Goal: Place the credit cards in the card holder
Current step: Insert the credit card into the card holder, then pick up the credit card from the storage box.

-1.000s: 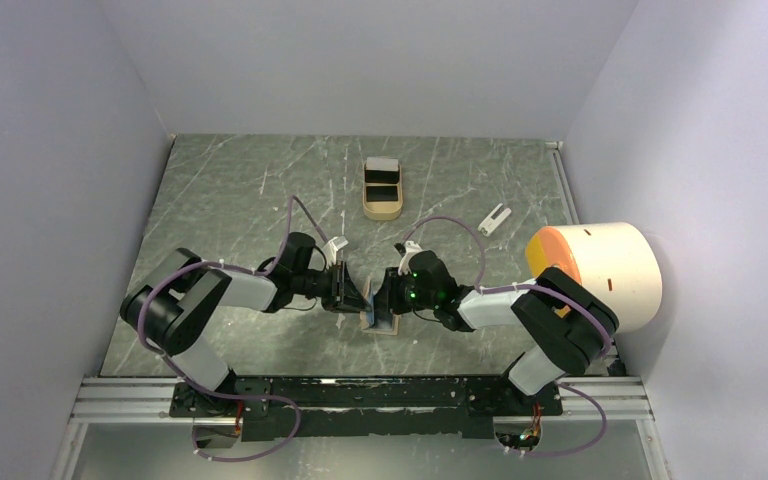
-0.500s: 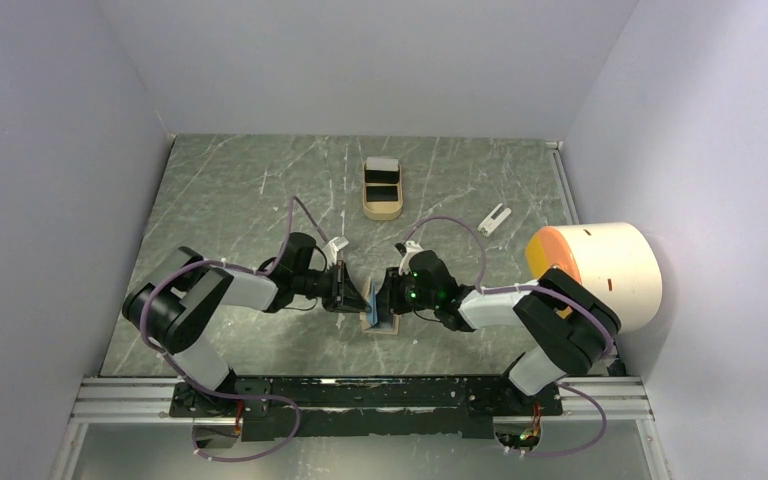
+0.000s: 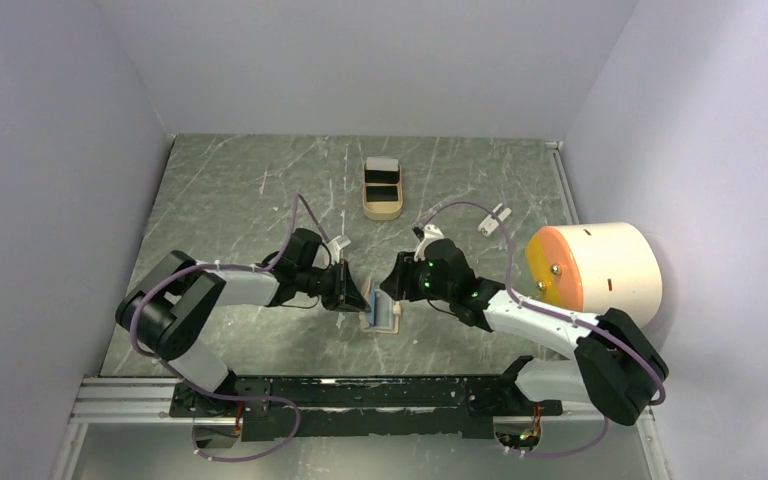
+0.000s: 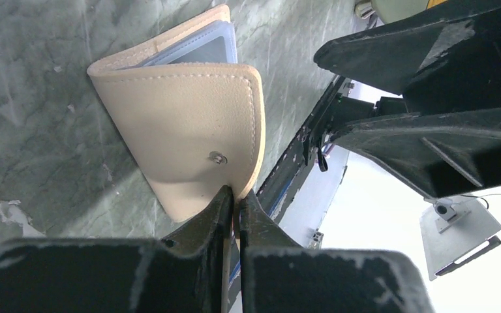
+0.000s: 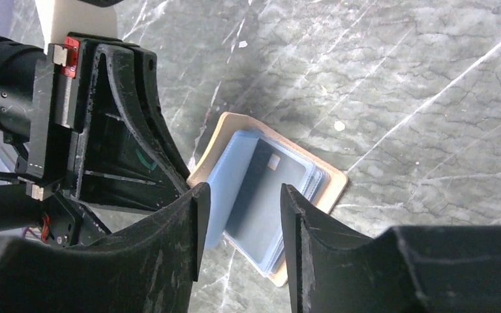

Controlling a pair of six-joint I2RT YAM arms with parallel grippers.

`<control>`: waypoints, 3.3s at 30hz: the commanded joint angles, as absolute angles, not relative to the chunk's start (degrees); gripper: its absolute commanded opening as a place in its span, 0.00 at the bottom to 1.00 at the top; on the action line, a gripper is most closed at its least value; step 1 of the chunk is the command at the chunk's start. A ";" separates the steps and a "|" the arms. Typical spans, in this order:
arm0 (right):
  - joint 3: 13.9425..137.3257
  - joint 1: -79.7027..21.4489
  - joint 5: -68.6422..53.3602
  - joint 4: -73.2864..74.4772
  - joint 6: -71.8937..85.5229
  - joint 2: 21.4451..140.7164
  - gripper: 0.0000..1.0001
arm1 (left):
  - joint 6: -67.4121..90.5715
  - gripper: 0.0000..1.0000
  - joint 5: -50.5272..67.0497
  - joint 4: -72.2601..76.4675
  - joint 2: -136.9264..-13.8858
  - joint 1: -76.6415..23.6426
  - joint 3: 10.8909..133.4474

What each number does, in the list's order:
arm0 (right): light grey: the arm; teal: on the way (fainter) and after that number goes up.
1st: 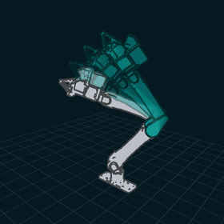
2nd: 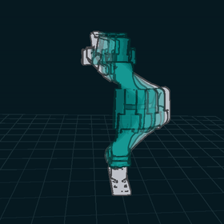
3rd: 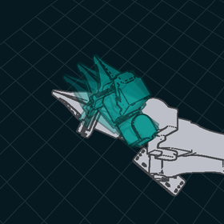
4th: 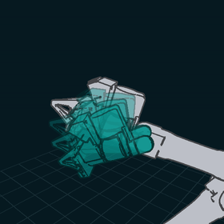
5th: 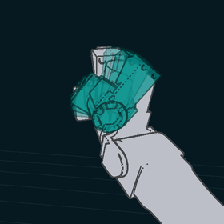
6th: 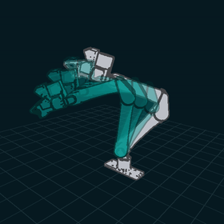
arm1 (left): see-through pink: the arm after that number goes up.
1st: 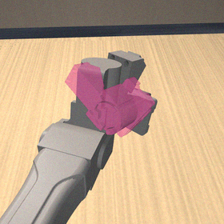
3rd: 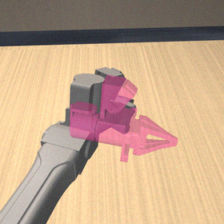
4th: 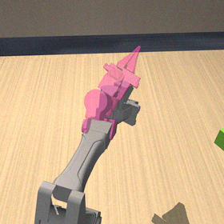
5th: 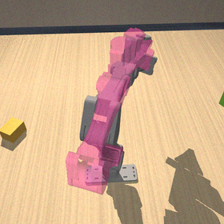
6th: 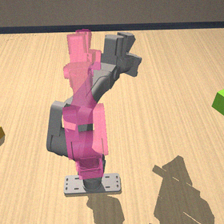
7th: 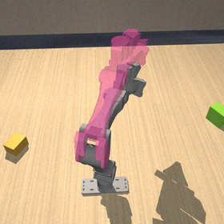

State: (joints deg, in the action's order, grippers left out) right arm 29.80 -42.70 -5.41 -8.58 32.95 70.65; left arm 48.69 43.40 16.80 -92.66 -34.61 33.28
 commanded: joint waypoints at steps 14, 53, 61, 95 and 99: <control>39.00 -42.23 -6.34 -4.65 24.69 74.36 0.48 | 49.74 0.17 30.81 3.29 -81.83 -34.44 31.59; 101.85 -25.97 -6.71 13.84 -50.63 124.70 0.62 | 46.59 0.21 38.90 9.32 -87.46 -27.77 30.30; 105.40 -25.89 -8.18 10.74 -57.41 129.89 0.62 | 46.61 0.22 39.90 9.42 -86.27 -27.76 30.05; 106.88 -25.85 -4.04 1.39 -60.73 132.64 0.35 | 49.94 0.19 43.09 16.62 -90.55 -27.86 28.19; 106.77 -25.60 -5.07 2.57 -60.33 132.45 0.29 | 50.41 0.19 42.98 17.31 -90.13 -27.86 27.35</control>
